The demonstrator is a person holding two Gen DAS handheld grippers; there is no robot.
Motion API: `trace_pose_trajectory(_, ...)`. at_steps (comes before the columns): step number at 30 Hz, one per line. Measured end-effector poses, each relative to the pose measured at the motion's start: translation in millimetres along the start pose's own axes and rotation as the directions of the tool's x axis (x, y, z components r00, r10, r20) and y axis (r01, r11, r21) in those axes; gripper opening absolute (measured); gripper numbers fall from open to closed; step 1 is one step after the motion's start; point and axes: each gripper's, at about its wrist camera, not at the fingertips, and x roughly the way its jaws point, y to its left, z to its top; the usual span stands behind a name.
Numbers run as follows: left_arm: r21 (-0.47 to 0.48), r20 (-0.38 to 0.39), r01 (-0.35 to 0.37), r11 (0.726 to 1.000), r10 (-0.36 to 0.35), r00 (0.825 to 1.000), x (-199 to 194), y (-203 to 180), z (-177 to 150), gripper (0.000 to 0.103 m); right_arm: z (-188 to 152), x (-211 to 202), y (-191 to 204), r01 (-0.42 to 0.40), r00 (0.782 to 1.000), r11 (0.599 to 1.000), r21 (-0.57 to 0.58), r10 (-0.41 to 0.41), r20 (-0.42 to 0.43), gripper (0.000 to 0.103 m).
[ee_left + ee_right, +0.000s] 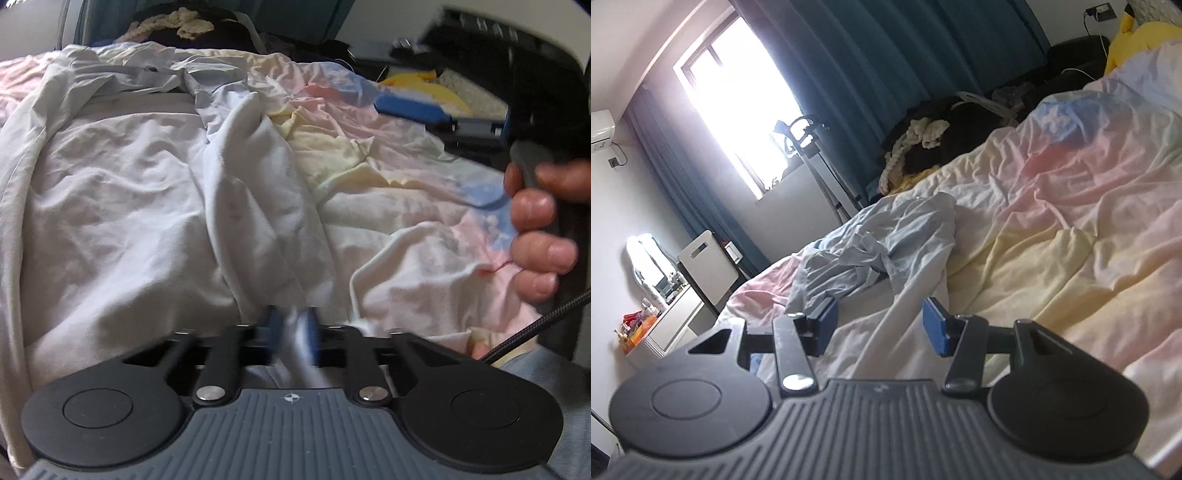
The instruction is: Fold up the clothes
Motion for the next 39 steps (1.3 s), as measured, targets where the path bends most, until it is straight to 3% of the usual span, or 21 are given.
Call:
trace_pose_trajectory(7, -0.168, 0.043, 0.114, 0.979, -0.109, 0.993, -45, 30, 3, 0.004, 0, -2, -4, 0.0, 1.0, 1.0, 0.024, -0.001, 0.011, 0.052)
trace_pose_trajectory(12, -0.276, -0.025, 0.081, 0.958, -0.092, 0.995, -57, 58, -4, 0.004, -1, 1, -3, 0.003, 1.0, 1.0, 0.022, -0.003, -0.001, 0.052)
trace_pose_trajectory(15, -0.297, -0.075, 0.048, 0.954, -0.074, 0.994, -51, 68, -9, 0.004, -2, 3, -2, 0.005, 1.0, 1.0, 0.021, -0.005, -0.007, 0.052)
trace_pose_trajectory(21, -0.244, -0.075, 0.058, 0.968, -0.078, 0.994, -68, 66, -3, 0.007, -10, 14, -2, 0.047, 0.997, 0.999, -0.01, -0.048, -0.058, 0.052)
trace_pose_trajectory(23, -0.226, -0.068, 0.085, 0.97, -0.103, 0.992, -87, 67, 0, 0.014, -11, 16, -2, 0.052, 0.996, 0.998, -0.017, -0.053, -0.066, 0.052)
trace_pose_trajectory(25, -0.213, -0.056, 0.1, 0.972, -0.114, 0.992, -108, 70, 3, 0.038, -12, 16, -1, 0.048, 0.996, 0.999, -0.018, -0.049, -0.074, 0.052)
trace_pose_trajectory(26, -0.212, -0.041, 0.102, 0.972, -0.113, 0.993, -120, 75, 5, 0.043, -12, 17, 0, 0.046, 0.996, 0.999, -0.019, -0.048, -0.077, 0.052)
trace_pose_trajectory(29, -0.201, 0.017, 0.075, 0.977, -0.073, 0.997, -156, 96, 14, 0.046, -14, 16, 1, 0.044, 0.99, 0.999, -0.016, -0.045, -0.136, 0.052)
trace_pose_trajectory(33, -0.208, 0.033, -0.021, 0.978, 0.029, 0.999, -170, 126, 32, 0.046, -18, 14, 4, 0.042, 0.972, 0.999, -0.012, -0.043, -0.231, 0.052)
trace_pose_trajectory(37, -0.237, -0.004, -0.117, 0.964, 0.119, 0.993, -157, 153, 47, 0.046, -22, 12, 6, 0.04, 0.945, 0.999, -0.007, -0.04, -0.325, 0.053)
trace_pose_trajectory(39, -0.204, -0.054, -0.16, 0.966, 0.152, 0.987, -138, 159, 50, 0.046, -24, 10, 7, 0.039, 0.928, 0.999, -0.005, -0.038, -0.37, 0.053)
